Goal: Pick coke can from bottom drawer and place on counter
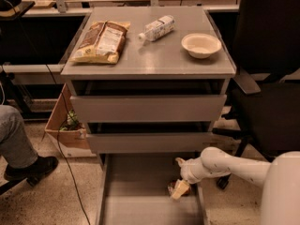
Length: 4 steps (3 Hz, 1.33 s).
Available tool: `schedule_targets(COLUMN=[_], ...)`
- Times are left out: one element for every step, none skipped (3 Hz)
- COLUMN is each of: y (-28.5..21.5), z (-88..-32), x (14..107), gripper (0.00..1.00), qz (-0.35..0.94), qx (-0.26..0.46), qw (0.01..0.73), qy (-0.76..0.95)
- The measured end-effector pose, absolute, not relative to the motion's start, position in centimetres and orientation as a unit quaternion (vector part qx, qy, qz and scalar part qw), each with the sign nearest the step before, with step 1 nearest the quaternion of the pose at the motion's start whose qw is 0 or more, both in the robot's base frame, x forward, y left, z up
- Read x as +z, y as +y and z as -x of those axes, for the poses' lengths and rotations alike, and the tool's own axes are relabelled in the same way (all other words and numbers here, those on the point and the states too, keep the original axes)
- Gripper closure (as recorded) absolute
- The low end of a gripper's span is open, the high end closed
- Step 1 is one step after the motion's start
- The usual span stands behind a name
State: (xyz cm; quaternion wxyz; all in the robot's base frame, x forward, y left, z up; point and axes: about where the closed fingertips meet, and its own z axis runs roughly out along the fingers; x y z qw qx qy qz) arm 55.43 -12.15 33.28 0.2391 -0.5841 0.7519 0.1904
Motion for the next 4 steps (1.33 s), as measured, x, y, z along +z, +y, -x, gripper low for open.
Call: schedule_targets(y=[-11.4, -10.8, -10.3, -11.1], z=[-56.5, -57.3, -58.3, -59.4], x=[27.6, 22.3, 17.9, 13.8], gripper=[0.0, 0.0, 0.0, 0.0], qz=[0.572, 0.562, 0.551, 0.549], qx=[0.196, 0.201, 0.205, 0.196], qw=[0.24, 0.243, 0.246, 0.231], qy=[0.759, 0.765, 0.77, 0.779])
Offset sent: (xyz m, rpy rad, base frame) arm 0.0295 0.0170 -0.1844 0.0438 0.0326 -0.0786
